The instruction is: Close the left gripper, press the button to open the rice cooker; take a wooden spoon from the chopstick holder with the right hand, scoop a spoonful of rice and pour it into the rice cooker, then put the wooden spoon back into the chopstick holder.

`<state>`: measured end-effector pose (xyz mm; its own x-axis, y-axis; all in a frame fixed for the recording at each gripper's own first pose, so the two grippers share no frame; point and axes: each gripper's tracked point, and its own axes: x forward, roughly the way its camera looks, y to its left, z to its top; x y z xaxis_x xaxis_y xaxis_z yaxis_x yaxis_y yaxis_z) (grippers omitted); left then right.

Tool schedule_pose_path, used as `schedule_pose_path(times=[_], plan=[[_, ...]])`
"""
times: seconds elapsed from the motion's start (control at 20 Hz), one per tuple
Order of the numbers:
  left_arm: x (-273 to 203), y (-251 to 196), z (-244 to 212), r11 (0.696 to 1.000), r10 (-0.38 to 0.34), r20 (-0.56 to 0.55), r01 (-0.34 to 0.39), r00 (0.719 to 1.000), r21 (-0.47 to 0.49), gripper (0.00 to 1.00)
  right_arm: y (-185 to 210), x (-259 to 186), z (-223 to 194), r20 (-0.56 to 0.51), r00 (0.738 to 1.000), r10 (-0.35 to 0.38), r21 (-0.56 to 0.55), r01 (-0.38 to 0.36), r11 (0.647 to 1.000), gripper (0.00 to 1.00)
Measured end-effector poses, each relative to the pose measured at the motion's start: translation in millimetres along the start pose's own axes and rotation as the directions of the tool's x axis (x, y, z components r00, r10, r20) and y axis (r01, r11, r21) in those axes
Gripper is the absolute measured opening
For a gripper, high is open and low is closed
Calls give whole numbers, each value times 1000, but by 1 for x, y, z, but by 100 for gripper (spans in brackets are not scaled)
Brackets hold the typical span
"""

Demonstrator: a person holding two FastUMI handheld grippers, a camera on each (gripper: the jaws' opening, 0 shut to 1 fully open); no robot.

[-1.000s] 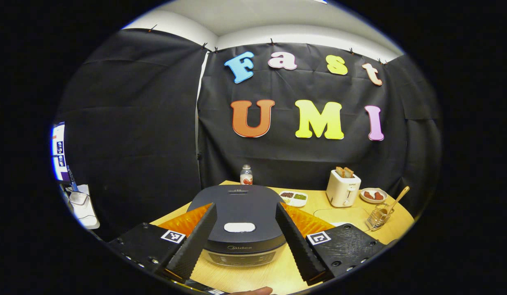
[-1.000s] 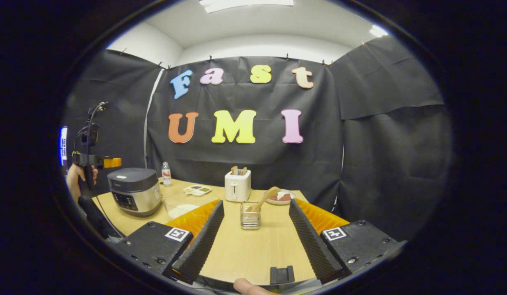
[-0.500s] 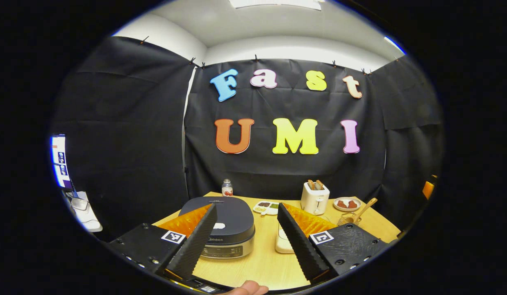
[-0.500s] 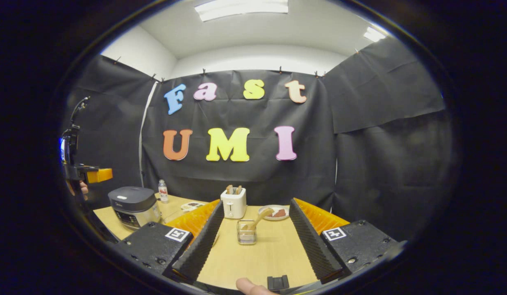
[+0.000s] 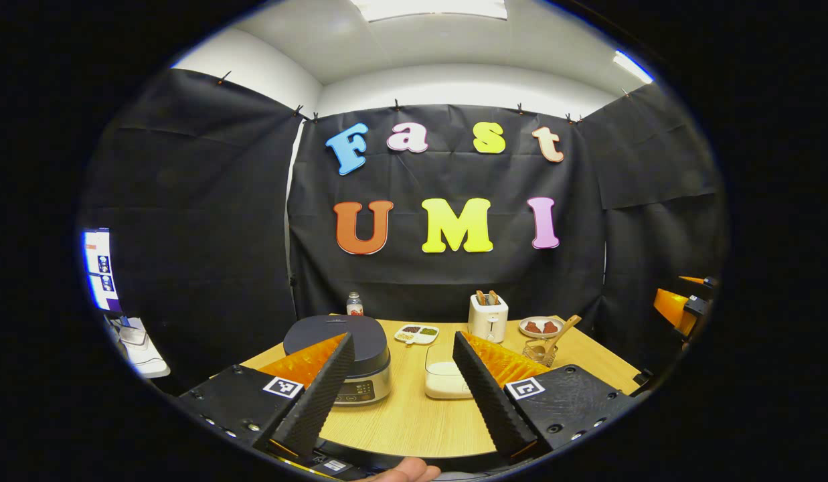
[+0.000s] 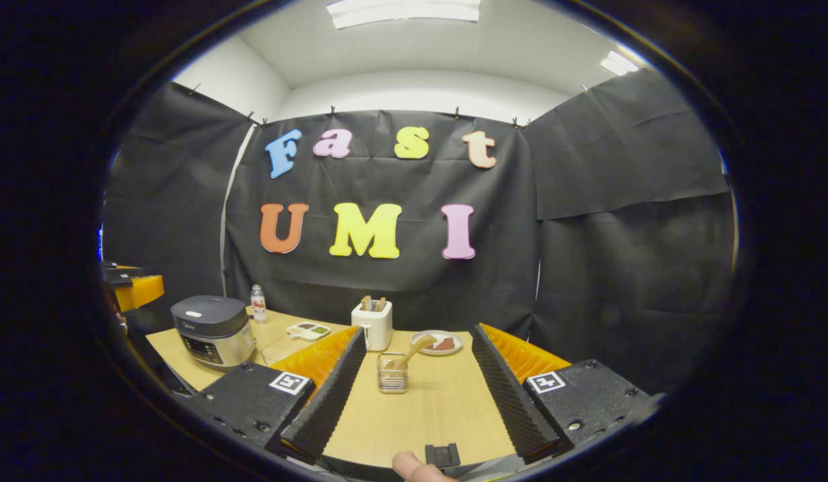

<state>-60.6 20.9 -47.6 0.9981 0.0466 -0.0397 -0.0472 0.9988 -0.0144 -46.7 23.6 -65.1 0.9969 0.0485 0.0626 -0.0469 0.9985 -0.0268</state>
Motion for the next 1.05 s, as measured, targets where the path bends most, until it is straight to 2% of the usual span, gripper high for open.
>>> schedule_pose_path(times=[0.25, 0.45, 0.5, 0.55, 1.05], plan=[[-16, -8, 5, 999, -22, 27, 22, 999, -23, 94, -9, -6, 10, 5, 1000, -14, 12, 14, 1000, 100], [-16, -6, 14, 1000, -20, 55, 20, 998, -6, 94, -10, -11, 16, 8, 1000, -5, -2, 5, 1000, 100], [-17, -9, 12, 999, -31, 54, 31, 998, -7, 89, -12, -12, 18, 6, 1000, -12, -1, 12, 1000, 100], [-17, -11, 11, 999, -38, 53, 39, 998, -10, 94, -13, -12, 18, 3, 1000, -19, 0, 19, 1000, 100], [-18, -4, 7, 1000, -11, 52, 12, 999, -21, 94, -8, -23, 22, 26, 1000, 5, -14, -5, 1000, 100]])
